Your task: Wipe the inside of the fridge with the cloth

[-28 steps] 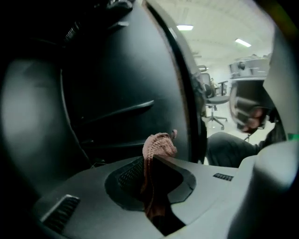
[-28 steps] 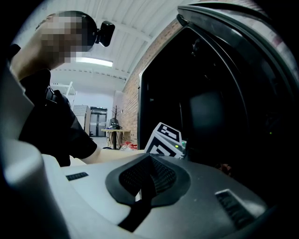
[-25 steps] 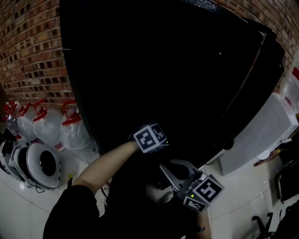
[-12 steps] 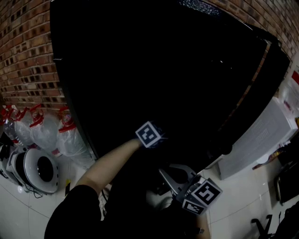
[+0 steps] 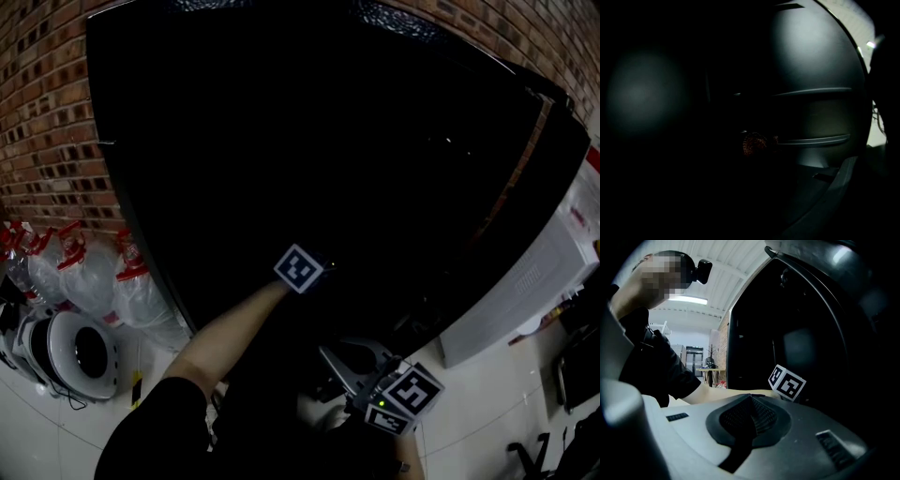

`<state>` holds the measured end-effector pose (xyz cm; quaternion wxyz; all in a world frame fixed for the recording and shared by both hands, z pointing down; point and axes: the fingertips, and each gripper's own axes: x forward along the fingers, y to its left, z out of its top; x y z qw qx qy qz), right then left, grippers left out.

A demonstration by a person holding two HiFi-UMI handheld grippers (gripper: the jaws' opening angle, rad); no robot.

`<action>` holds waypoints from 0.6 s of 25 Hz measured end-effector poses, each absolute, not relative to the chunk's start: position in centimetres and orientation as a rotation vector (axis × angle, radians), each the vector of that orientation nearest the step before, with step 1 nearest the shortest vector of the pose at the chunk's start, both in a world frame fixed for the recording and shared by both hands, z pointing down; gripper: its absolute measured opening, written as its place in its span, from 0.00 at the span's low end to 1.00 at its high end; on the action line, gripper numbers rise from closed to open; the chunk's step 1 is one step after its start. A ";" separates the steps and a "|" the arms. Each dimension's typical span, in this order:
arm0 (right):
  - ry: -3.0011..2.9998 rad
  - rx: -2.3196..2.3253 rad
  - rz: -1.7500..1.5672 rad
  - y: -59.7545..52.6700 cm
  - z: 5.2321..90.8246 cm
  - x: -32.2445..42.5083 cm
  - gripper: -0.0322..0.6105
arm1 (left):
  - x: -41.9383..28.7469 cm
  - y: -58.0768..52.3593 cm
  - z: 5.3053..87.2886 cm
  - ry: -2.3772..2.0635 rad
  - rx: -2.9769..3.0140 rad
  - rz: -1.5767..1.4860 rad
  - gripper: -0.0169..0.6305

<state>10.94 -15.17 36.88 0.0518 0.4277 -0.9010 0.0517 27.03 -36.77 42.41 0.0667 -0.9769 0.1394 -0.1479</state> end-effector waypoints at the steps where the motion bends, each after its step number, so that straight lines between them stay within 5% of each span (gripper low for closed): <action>1: -2.738 1.304 0.161 -15.3 37.0 10.9 0.05 | 27.1 -37.3 42.4 0.439 -2.956 -0.444 0.10; 15: -2.715 1.328 0.163 -16.4 37.6 11.8 0.05 | 27.9 -44.0 43.3 0.708 -3.016 -0.484 0.10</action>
